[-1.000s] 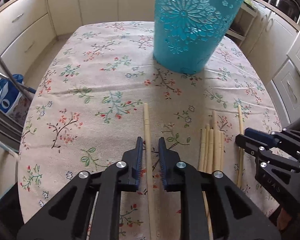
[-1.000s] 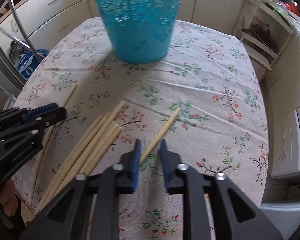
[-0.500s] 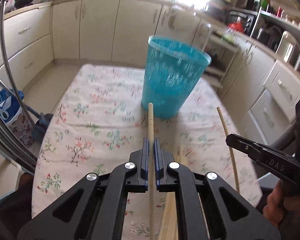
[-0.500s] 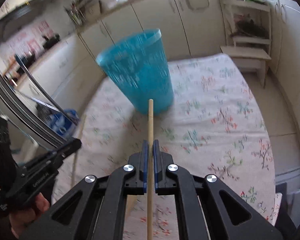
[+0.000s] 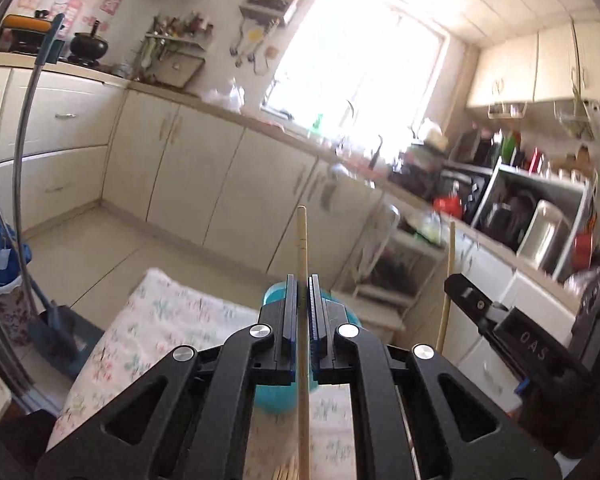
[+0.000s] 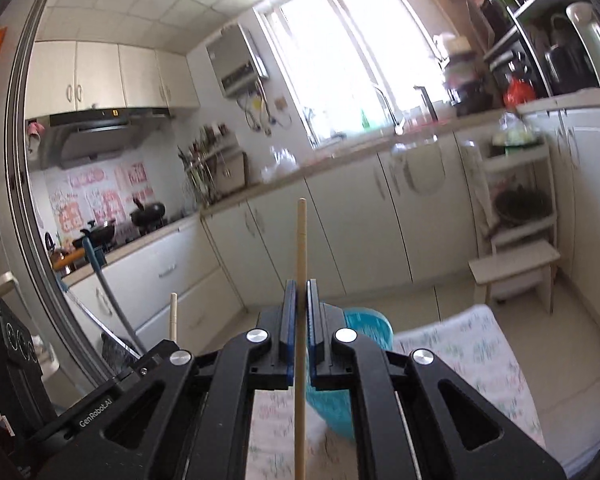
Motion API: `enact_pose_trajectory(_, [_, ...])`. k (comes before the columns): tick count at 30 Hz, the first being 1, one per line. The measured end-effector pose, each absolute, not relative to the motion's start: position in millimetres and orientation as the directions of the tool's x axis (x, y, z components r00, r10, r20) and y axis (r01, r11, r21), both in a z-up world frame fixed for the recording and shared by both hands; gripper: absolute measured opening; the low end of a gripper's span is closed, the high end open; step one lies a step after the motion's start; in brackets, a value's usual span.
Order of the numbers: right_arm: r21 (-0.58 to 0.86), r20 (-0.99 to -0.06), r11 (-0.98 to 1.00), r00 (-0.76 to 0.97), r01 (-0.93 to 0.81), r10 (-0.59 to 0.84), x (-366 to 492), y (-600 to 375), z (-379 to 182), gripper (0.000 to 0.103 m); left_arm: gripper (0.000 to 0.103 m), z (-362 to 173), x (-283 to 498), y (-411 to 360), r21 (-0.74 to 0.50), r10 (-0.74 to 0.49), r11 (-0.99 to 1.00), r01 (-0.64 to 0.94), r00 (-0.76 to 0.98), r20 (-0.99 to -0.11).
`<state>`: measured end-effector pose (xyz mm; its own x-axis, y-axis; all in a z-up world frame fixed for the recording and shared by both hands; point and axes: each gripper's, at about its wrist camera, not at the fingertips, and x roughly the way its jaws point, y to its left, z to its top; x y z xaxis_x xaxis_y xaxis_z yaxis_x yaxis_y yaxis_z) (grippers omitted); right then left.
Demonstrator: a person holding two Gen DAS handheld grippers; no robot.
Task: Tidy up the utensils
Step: 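Lift both chopsticks over the teal cup and open both tools to drop them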
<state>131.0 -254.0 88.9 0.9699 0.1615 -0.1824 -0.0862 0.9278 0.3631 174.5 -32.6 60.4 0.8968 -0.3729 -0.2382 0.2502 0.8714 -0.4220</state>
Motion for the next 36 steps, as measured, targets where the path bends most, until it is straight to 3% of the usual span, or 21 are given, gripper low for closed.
enact_pose_trajectory(12, [0.361, -0.051, 0.932, 0.997, -0.036, 0.058, 212, -271, 92, 0.006, 0.005, 67, 265, -71, -0.463, -0.334, 0.852, 0.245, 0.935, -0.121])
enact_pose_trajectory(16, [0.365, -0.084, 0.931, 0.995, -0.013, 0.047, 235, -279, 70, 0.006, 0.005, 57, 286, -84, -0.450, -0.322, 0.860, 0.240, 0.940, -0.113])
enact_pose_trajectory(24, [0.342, -0.192, 0.940, 0.979, 0.006, 0.064, 256, -277, 23, 0.006, 0.005, 14, 331, -100, -0.425, -0.319, 0.880, 0.209, 0.925, -0.205])
enact_pose_trajectory(34, [0.321, -0.288, 0.947, 0.949, -0.031, 0.129, 250, -267, -10, 0.006, 0.005, -28, 326, -105, -0.346, -0.338, 0.912, 0.222, 0.883, -0.326])
enact_pose_trajectory(36, [0.318, -0.305, 0.947, 0.941, -0.043, 0.145, 243, -266, -14, 0.014, 0.005, -30, 317, -102, -0.330, -0.343, 0.915, 0.232, 0.878, -0.334])
